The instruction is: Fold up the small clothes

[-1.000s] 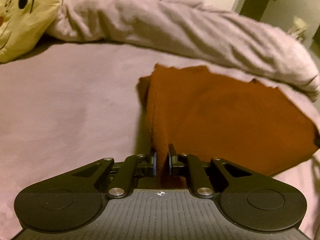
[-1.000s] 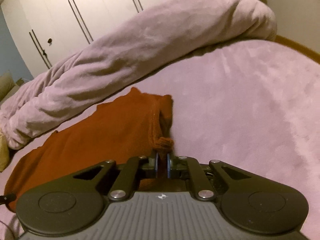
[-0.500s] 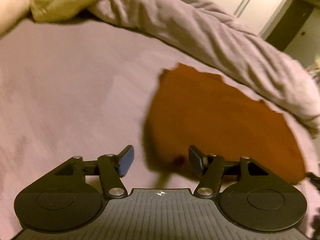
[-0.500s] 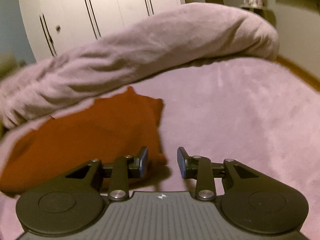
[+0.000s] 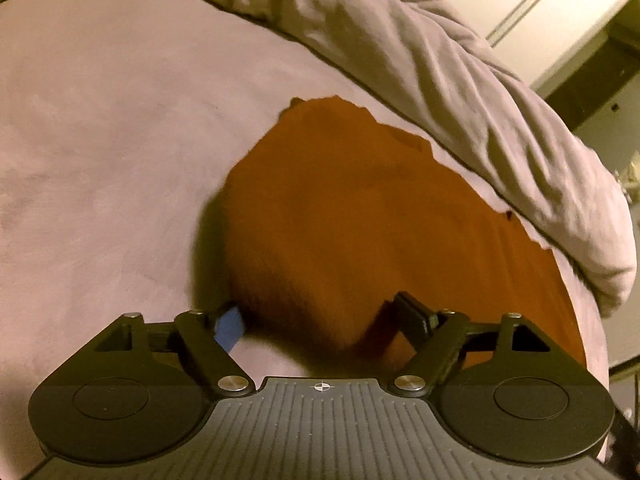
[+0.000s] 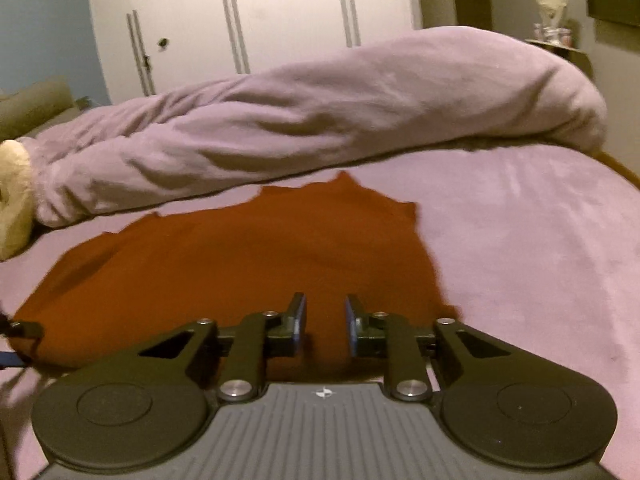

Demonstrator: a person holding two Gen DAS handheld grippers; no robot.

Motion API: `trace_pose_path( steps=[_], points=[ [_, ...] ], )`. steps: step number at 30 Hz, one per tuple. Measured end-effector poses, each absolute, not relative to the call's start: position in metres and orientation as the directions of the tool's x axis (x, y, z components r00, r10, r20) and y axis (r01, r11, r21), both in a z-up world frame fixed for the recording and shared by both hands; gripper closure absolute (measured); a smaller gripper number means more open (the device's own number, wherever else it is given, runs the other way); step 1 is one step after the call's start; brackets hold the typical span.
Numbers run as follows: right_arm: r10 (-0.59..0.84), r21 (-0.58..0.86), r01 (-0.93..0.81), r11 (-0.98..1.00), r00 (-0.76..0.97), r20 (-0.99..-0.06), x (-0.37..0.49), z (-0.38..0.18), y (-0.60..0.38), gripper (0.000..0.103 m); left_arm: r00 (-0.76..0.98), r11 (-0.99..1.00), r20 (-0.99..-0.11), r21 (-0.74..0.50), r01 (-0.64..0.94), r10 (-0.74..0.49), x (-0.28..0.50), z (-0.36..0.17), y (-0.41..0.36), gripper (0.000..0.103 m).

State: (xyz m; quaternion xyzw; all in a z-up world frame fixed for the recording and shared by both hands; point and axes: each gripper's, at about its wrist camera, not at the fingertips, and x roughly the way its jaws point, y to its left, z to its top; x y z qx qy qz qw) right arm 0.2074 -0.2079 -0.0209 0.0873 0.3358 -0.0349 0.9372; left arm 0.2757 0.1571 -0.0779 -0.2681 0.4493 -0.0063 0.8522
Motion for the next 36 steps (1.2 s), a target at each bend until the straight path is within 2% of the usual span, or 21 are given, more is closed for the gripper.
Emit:
trace_pose_path(
  steps=[2, 5, 9, 14, 16, 17, 19, 20, 22, 24, 27, 32, 36],
  points=[
    [0.022, 0.156, 0.1, 0.983, 0.773, -0.634, 0.21, -0.022, -0.198, 0.089, 0.6, 0.856, -0.765, -0.453, -0.248, -0.232, 0.282, -0.078, 0.158, 0.02],
    [0.055, 0.145, 0.049, 0.988, 0.773, -0.632, 0.214, -0.024, -0.178, 0.09, 0.621, 0.856, -0.755, -0.45, -0.254, -0.212, 0.29, -0.074, 0.16, 0.022],
    [0.108, 0.136, -0.028, 0.99, 0.768, -0.631, 0.221, -0.029, -0.148, 0.091, 0.63, 0.865, -0.748, -0.442, -0.238, -0.208, 0.299, -0.077, 0.163, 0.038],
    [0.117, 0.133, -0.042, 0.99, 0.769, -0.629, 0.23, -0.032, -0.126, 0.091, 0.638, 0.833, -0.724, -0.504, -0.229, -0.262, 0.312, -0.087, 0.172, 0.033],
    [0.117, 0.124, -0.049, 0.991, 0.767, -0.631, 0.233, -0.034, -0.122, 0.092, 0.644, 0.826, -0.709, -0.524, -0.206, -0.288, 0.318, -0.089, 0.174, 0.035],
    [0.117, 0.115, -0.056, 0.992, 0.764, -0.634, 0.235, -0.036, -0.121, 0.092, 0.641, 0.828, -0.709, -0.524, -0.2, -0.294, 0.321, -0.089, 0.175, 0.04],
    [0.105, 0.083, -0.067, 0.994, 0.757, -0.645, 0.237, -0.041, -0.117, 0.092, 0.627, 0.845, -0.722, -0.503, -0.183, -0.294, 0.327, -0.089, 0.174, 0.06],
    [0.1, 0.071, -0.071, 0.995, 0.751, -0.652, 0.237, -0.046, -0.117, 0.092, 0.621, 0.851, -0.726, -0.495, -0.173, -0.296, 0.329, -0.089, 0.174, 0.064],
    [0.091, 0.049, -0.078, 0.996, 0.743, -0.664, 0.238, -0.056, -0.116, 0.092, 0.616, 0.854, -0.724, -0.497, -0.153, -0.311, 0.331, -0.089, 0.174, 0.077],
    [0.088, 0.023, -0.097, 0.995, 0.752, -0.654, 0.236, -0.061, -0.114, 0.092, 0.614, 0.851, -0.719, -0.506, -0.14, -0.326, 0.332, -0.085, 0.175, 0.083],
    [0.071, -0.009, -0.101, 0.995, 0.754, -0.653, 0.235, -0.053, -0.108, 0.092, 0.62, 0.853, -0.707, -0.509, -0.112, -0.341, 0.332, -0.073, 0.175, 0.085],
    [0.113, 0.024, -0.122, 0.992, 0.809, -0.577, 0.221, -0.042, -0.099, 0.092, 0.637, 0.831, -0.675, -0.548, -0.095, -0.372, 0.332, -0.057, 0.171, 0.085],
    [0.135, 0.039, -0.138, 0.99, 0.8, -0.585, 0.227, -0.045, -0.088, 0.093, 0.636, 0.832, -0.675, -0.547, -0.093, -0.373, 0.334, -0.052, 0.168, 0.085]
  ],
)
